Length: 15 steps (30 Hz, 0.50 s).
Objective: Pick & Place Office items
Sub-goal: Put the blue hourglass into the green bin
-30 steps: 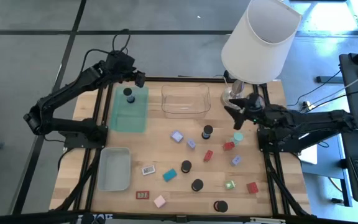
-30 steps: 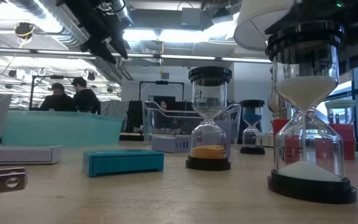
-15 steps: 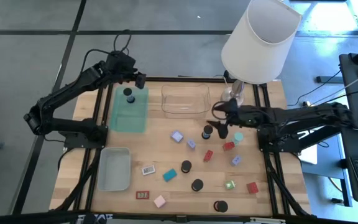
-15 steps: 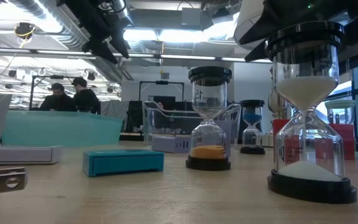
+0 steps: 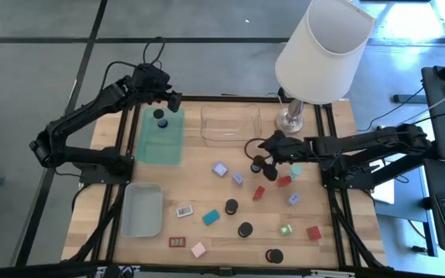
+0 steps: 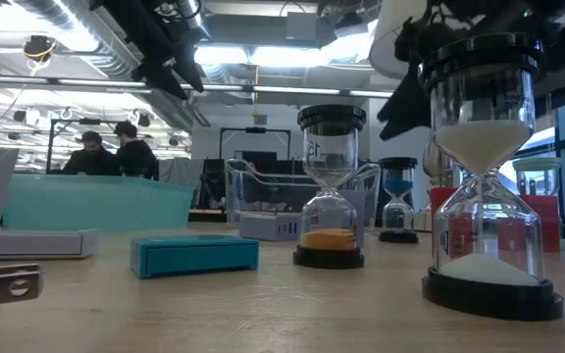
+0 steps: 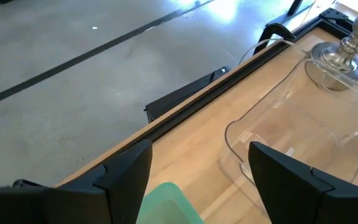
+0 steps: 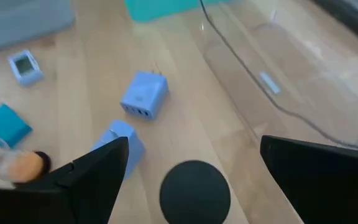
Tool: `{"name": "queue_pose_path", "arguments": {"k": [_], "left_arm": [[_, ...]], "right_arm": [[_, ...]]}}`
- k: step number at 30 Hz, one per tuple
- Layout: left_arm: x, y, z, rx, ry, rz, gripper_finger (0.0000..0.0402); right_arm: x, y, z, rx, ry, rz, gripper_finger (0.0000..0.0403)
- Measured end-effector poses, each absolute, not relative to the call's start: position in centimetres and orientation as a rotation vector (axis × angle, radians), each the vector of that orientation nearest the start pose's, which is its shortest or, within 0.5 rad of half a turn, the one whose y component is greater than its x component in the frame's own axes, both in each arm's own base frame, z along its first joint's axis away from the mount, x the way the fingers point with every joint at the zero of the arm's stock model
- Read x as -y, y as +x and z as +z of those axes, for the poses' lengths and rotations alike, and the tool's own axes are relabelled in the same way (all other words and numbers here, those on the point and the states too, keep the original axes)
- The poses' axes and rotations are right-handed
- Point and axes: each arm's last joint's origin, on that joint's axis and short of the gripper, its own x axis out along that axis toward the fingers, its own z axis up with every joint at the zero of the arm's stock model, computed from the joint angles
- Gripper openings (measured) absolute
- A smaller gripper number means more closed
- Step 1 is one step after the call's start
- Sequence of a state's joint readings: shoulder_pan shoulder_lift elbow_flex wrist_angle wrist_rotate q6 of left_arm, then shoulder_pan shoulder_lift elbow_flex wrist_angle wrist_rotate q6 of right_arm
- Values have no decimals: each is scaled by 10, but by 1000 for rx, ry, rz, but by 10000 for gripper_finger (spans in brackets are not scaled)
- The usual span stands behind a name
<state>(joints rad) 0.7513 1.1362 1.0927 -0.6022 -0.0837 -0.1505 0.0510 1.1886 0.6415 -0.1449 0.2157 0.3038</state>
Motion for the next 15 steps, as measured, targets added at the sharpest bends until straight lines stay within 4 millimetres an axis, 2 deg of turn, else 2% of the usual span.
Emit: {"name": "queue_pose_path", "arguments": {"k": [15], "left_arm": [[-161,169,334,-581,-324,843,265]], "right_arm": [[-8,249,179,-802,227,-249,369]]}}
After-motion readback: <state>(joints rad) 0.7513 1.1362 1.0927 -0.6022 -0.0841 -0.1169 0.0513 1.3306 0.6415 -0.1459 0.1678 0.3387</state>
